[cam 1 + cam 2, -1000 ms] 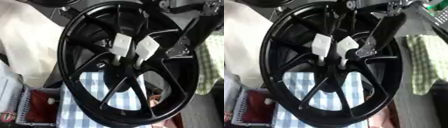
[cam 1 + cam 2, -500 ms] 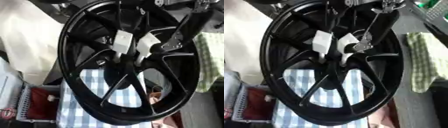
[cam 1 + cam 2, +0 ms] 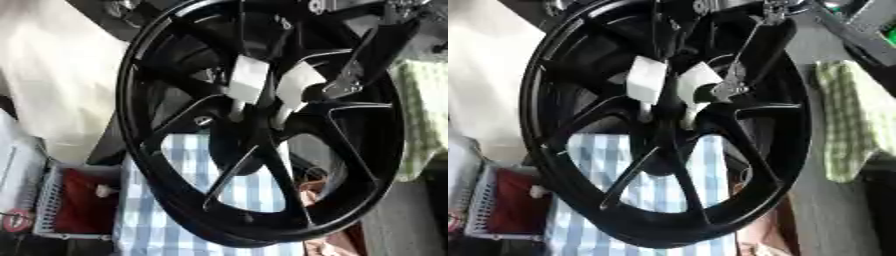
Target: Pull the pin out of the wheel hub.
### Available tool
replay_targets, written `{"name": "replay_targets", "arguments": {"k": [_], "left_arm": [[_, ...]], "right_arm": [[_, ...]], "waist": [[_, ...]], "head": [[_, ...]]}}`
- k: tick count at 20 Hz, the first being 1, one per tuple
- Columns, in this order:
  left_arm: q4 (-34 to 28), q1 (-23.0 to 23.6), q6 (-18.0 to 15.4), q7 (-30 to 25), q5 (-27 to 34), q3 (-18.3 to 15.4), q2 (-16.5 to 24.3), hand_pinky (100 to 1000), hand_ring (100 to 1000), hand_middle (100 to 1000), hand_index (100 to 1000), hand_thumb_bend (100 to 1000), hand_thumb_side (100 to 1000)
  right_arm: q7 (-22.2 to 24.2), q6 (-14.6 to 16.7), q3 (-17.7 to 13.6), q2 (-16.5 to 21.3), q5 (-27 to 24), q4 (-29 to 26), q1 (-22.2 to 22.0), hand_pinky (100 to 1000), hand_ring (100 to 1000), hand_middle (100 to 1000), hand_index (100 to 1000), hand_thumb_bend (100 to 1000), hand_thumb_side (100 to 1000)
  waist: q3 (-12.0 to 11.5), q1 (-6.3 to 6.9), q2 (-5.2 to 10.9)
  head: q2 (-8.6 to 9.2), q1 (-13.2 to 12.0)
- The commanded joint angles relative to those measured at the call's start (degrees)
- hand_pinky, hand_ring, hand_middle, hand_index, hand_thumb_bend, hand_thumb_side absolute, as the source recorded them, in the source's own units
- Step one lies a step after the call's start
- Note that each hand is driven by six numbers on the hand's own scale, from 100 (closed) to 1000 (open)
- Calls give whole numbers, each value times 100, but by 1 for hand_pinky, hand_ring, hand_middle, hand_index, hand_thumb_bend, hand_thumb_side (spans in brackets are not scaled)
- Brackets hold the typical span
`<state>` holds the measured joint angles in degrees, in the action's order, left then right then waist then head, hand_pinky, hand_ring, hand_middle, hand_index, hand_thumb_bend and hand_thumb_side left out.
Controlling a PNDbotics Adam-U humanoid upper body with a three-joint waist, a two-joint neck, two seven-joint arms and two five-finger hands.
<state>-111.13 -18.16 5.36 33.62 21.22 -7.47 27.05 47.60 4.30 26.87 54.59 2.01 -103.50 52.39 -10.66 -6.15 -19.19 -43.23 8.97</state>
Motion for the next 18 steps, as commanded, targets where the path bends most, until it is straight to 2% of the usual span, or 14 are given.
{"name": "replay_targets", "arguments": {"k": [1, 9, 14, 18], "left_arm": [[-47, -52, -1, 18, 9, -67, 49, 784, 660, 594, 752, 267, 695], [-38, -56, 0, 24, 18, -69, 21, 785, 660, 595, 753, 266, 698], [-46, -64, -4, 27, 20, -73, 11, 785, 661, 595, 753, 265, 698], [-47, -61, -3, 22, 18, -74, 2, 786, 661, 595, 753, 263, 701]], "right_arm": [[106, 53, -75, 78, 20, 41, 64, 867, 794, 750, 818, 421, 266], [229, 156, -112, 17, 153, 240, 74, 865, 795, 749, 813, 433, 247], [180, 174, -91, -28, 203, 352, 78, 859, 787, 718, 766, 413, 214], [188, 154, -70, -57, 264, 419, 64, 857, 786, 715, 761, 429, 210]], "waist": [[-8, 31, 84], [-5, 36, 44], [-5, 43, 38], [-8, 41, 32]], "head": [[-22, 1], [-25, 3], [-3, 11], [0, 21]]}}
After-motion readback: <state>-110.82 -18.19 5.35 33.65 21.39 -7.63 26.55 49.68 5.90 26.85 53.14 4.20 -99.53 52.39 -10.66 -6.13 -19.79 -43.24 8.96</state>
